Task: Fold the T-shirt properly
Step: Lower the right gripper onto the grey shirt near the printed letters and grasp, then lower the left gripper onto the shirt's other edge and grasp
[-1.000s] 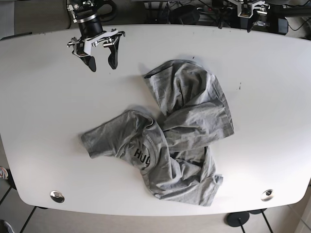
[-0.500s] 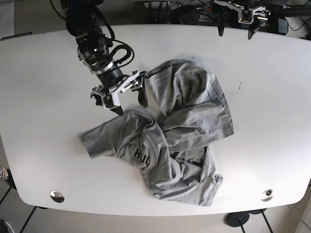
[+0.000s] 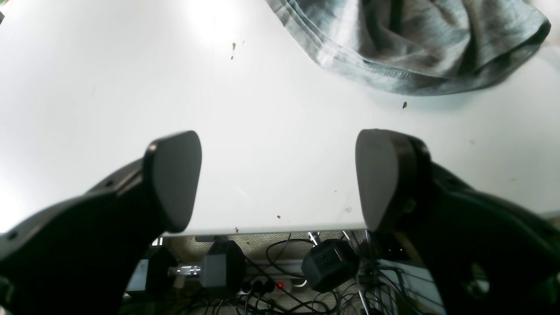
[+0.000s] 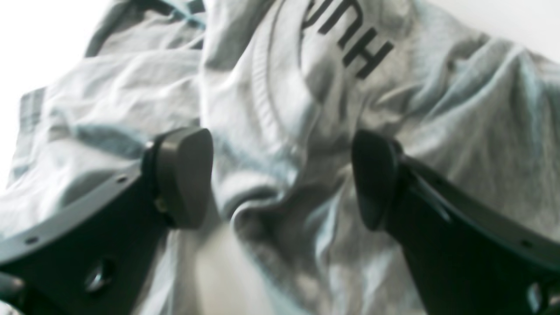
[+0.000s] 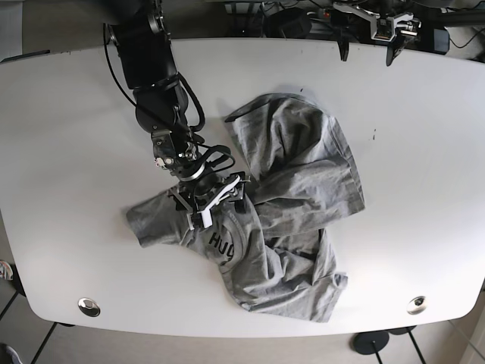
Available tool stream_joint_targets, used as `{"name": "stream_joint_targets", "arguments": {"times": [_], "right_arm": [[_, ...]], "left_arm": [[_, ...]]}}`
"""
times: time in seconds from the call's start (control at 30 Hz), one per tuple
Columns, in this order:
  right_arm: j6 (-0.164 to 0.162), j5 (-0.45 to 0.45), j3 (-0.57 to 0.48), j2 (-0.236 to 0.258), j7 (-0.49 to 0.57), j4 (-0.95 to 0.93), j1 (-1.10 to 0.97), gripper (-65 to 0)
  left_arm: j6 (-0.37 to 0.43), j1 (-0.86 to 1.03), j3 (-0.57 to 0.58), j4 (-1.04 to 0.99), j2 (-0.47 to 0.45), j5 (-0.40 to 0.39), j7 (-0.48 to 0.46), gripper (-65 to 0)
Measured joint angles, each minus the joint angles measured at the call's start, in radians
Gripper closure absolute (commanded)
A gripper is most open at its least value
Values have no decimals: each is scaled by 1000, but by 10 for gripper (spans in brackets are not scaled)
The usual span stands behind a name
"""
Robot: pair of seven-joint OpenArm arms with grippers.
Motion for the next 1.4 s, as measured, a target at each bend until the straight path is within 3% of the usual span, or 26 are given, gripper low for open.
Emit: {"name": "stream_joint_targets", "arguments": {"times": [0.3,0.33,0.53,0.67,0.8,0.9,0.97,1.03,1.17,1.3,1.4], "right_arm": [[7,0,2,-55,46,-121,42,-472],[32,0,2,-63,56,-139,43,-453],[96,0,59,-90,103,-191,29,-209],[140,0,99,-82,105,-191,29,-176],[144,0,106,-83,106,-191,29,-170],[144,0,106,-83,105,-191,29,-24],[146,-3,106,-83,103,-162,17,-29],[174,-4,108,-82,105,-71,-32,-21],[181,-4,106,-57,98,105,-116,-21],[175,-3,110,-20,101,229,-187,-21],[178,-4,106,-2,98,292,-229,-21]], "left_arm": [[-3,0,-11,0,0,0,0,-512],[-2,-3,-17,0,0,0,0,-512],[-3,-50,-51,-2,5,0,0,-515],[1,-90,-71,-2,4,-1,0,-515],[0,-119,-70,-2,5,-1,1,-515],[0,-140,-70,-2,5,0,1,-515],[0,-185,-71,-2,2,0,24,-517],[-3,-261,-70,-2,2,0,83,-517],[-10,-430,-70,-3,2,-1,257,-518],[-210,-638,-96,-39,21,-3,444,-525],[-274,-837,-197,-127,99,5,613,-636]]}}
